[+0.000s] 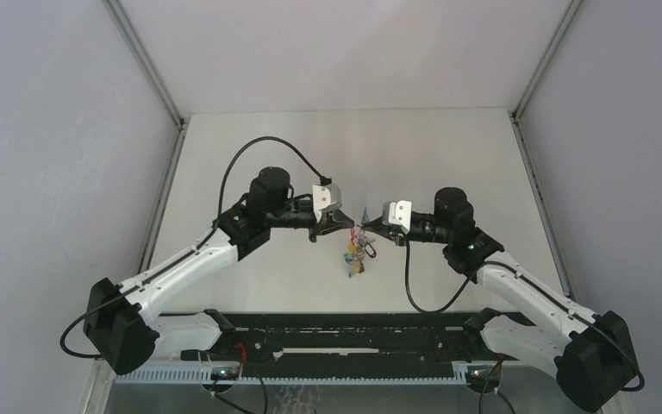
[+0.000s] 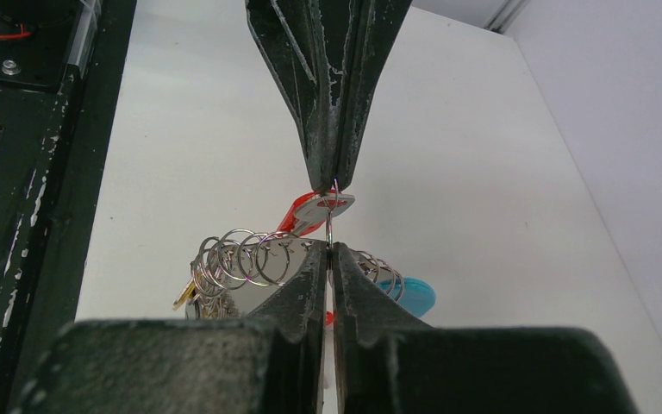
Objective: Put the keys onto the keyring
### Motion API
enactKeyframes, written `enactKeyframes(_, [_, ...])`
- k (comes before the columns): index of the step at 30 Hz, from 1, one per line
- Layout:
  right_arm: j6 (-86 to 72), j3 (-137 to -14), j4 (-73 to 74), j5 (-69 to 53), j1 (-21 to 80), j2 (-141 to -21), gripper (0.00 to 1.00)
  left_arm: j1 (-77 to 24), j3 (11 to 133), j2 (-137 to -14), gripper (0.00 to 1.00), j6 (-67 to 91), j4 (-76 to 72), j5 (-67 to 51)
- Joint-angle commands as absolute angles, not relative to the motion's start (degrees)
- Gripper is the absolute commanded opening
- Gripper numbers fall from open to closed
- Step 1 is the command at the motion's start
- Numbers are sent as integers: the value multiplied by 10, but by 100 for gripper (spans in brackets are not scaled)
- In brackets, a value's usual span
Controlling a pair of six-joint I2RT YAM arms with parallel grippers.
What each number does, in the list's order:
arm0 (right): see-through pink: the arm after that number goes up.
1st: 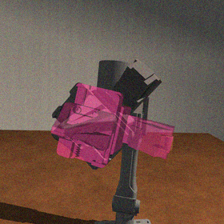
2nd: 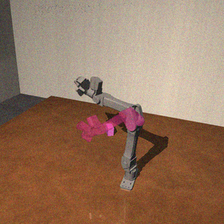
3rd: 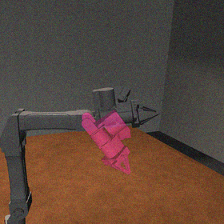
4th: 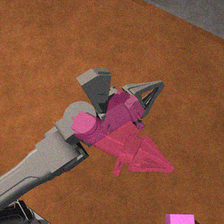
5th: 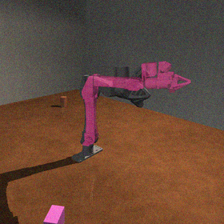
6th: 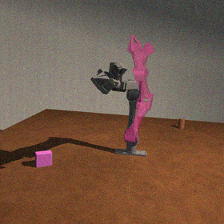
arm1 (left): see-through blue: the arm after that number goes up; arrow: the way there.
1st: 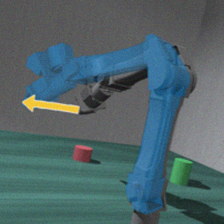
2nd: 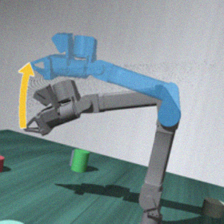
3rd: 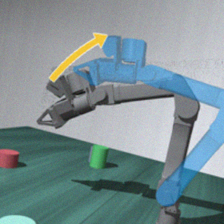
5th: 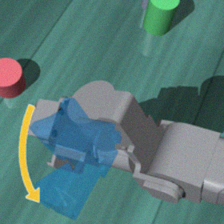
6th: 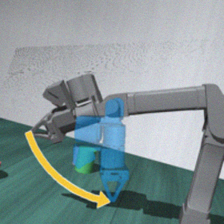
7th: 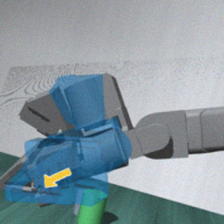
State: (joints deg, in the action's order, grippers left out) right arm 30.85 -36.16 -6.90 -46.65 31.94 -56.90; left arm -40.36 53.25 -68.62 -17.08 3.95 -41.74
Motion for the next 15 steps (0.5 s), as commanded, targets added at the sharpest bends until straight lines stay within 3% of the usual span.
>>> enactKeyframes(1, [302, -387, -115, -477, 319, -554, 0, -401, 542, -679, 0, -164, 17, -434])
enactKeyframes(15, [297, -387, -120, -480, 319, -554, 0, -402, 541, -683, 0, -161, 17, -438])
